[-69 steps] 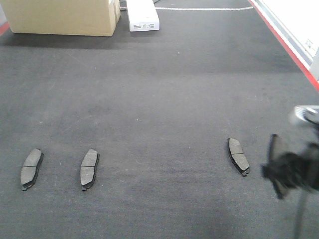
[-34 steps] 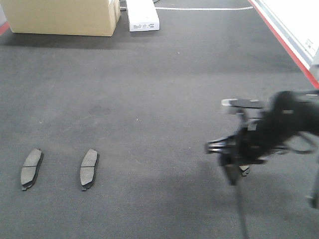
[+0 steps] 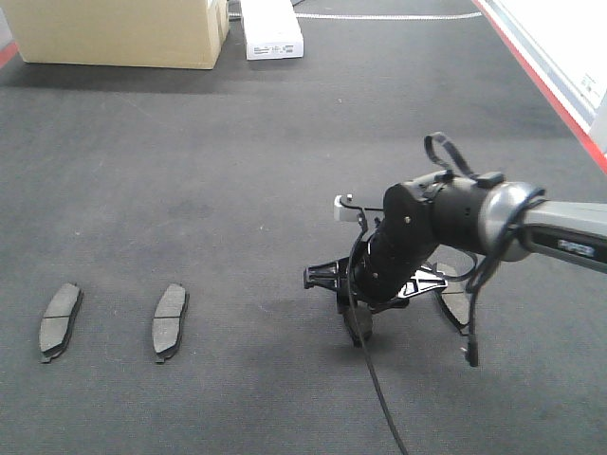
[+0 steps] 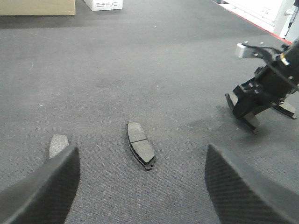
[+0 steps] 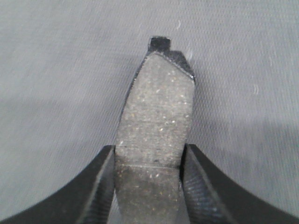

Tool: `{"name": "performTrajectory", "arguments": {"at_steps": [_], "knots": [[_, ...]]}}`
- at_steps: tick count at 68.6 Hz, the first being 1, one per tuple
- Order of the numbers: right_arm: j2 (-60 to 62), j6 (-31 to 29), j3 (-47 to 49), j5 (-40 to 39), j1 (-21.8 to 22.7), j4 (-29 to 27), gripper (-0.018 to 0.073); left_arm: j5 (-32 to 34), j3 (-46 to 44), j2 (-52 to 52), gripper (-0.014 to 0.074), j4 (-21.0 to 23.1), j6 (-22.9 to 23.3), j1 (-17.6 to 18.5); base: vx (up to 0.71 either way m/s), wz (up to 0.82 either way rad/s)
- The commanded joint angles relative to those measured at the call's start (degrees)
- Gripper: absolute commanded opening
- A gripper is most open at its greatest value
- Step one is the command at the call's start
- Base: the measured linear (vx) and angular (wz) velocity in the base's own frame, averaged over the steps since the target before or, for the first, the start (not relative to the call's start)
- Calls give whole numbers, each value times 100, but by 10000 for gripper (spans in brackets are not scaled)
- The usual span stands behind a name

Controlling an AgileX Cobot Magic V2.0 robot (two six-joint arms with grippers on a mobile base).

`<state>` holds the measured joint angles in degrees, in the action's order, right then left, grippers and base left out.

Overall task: Move and align brake pads A on conveyor
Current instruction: 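Lower the right gripper's brake pad onto the belt beside the other pad and release, then raise the open right gripper away from the placed pad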

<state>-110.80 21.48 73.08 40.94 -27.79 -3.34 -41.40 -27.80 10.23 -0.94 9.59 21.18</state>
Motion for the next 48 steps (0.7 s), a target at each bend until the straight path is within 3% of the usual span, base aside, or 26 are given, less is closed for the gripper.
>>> {"name": "performTrajectory", "arguments": {"at_steps": [1, 17, 24, 36, 48], "knots": [[133, 40, 195, -75, 17, 71, 300, 391, -126, 80, 545, 3, -8, 16, 0, 0], [153, 40, 313, 109, 81, -21, 498, 391, -126, 80, 545, 3, -8, 16, 0, 0], [338, -20, 444, 478, 255, -28, 505, 391, -126, 80, 545, 3, -8, 16, 0, 0], [988, -640, 444, 947, 786, -29, 505, 391, -126, 80, 545, 3, -8, 16, 0, 0], [1899, -1171, 148, 940, 1292, 40, 505, 391, -126, 80, 545, 3, -8, 16, 0, 0]]}}
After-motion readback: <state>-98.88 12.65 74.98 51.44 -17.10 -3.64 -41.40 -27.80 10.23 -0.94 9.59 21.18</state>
